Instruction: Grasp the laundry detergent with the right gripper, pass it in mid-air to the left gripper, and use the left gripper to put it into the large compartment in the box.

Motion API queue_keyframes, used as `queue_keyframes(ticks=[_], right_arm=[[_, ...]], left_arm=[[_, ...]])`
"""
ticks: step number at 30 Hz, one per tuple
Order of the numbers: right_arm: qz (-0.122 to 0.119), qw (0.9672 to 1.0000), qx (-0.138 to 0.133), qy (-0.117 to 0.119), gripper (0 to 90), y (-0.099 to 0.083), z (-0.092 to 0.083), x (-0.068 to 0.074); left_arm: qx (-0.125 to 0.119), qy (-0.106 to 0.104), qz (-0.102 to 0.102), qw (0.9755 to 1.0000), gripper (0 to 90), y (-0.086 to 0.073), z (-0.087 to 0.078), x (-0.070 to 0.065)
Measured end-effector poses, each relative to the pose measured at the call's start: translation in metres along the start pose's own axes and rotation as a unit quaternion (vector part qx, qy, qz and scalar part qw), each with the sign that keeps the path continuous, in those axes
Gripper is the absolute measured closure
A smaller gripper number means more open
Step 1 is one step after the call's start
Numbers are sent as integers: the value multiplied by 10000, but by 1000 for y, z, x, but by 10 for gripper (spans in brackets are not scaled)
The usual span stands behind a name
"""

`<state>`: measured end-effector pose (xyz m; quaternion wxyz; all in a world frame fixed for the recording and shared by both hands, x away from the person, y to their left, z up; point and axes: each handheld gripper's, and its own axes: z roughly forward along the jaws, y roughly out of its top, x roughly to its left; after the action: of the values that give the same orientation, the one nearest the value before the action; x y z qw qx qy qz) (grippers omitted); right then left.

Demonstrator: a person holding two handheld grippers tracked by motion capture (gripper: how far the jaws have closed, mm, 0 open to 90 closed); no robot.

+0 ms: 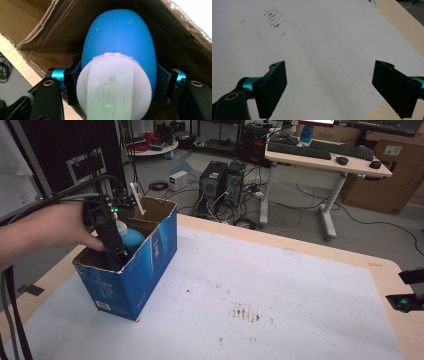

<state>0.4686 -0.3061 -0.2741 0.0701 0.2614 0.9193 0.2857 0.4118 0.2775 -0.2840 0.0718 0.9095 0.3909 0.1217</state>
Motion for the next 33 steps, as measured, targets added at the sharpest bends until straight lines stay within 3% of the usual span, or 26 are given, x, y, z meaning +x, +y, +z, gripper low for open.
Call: queue_keyframes(ticks=[20, 27, 32, 33], right_arm=[[52, 10000, 2, -5, 119, -2, -2, 1], [51, 10000, 32, 4, 120, -2, 0, 2], [39, 10000, 34, 5, 120, -2, 0, 2], [42, 10000, 27, 10, 120, -3, 1, 2]], left_arm=[[-23, -163, -17, 9999, 347, 0, -1, 3], [36, -159, 109, 9998, 331, 1, -2, 3], [58, -23, 226, 9997, 300, 1, -4, 5], [56, -38, 223, 9997, 263, 1, -4, 5]])
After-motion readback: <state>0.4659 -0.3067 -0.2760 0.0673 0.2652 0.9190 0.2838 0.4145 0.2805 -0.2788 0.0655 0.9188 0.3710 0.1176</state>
